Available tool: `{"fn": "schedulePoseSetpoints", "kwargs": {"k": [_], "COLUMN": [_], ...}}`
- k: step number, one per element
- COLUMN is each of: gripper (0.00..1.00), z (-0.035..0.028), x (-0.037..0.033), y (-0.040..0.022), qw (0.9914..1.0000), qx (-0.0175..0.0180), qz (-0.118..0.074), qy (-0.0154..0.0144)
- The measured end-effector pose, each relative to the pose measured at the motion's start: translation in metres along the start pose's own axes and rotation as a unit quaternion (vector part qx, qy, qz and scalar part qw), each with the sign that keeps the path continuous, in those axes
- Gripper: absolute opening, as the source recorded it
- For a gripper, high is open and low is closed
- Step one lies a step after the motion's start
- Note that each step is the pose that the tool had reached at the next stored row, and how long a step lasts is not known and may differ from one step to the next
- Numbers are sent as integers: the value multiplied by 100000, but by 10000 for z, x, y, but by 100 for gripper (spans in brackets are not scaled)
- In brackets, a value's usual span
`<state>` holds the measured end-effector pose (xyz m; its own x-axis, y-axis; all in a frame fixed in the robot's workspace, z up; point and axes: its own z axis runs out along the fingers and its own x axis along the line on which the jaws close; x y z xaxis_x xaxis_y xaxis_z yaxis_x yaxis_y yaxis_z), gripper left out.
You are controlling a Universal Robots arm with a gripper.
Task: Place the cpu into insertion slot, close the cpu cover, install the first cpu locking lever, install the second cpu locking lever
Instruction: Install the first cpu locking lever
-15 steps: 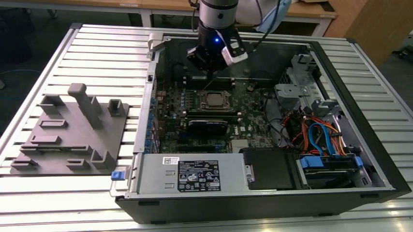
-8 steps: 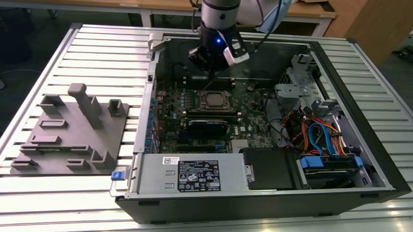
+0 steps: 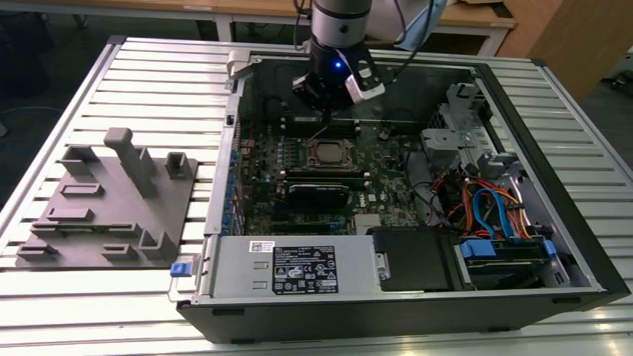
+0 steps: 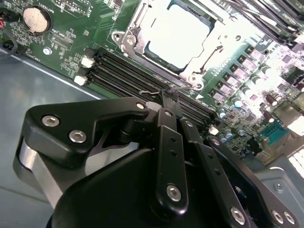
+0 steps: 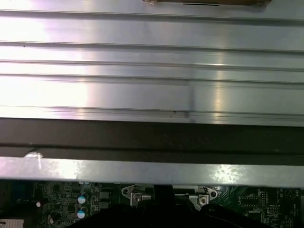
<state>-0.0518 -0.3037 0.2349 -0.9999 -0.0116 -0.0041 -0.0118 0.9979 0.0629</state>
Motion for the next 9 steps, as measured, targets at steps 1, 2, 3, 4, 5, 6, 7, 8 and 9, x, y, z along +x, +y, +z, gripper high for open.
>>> {"fn": "schedulePoseSetpoints", "kwargs": {"k": [1,2,3,4,5,6,7,8,9], "gripper": [10,10,10,10,10,10,10,10,10], "z": [5,10,15,20,24,29,33,38,42], "x": [-12,-22,-33,-44,-55,-65,-75,-85,-94], "y": [0,-1,-1,-2,-2,-3,-3,-4,-4], "qw": [100000,100000,100000,100000,100000,100000,100000,100000,100000], "qx": [-1,-5,-3,0,0,-1,-1,-1,-4], "qz": [-3,-2,-3,-5,-3,-3,0,-2,0], "qy": [-2,-3,0,0,-2,0,0,0,-3]}}
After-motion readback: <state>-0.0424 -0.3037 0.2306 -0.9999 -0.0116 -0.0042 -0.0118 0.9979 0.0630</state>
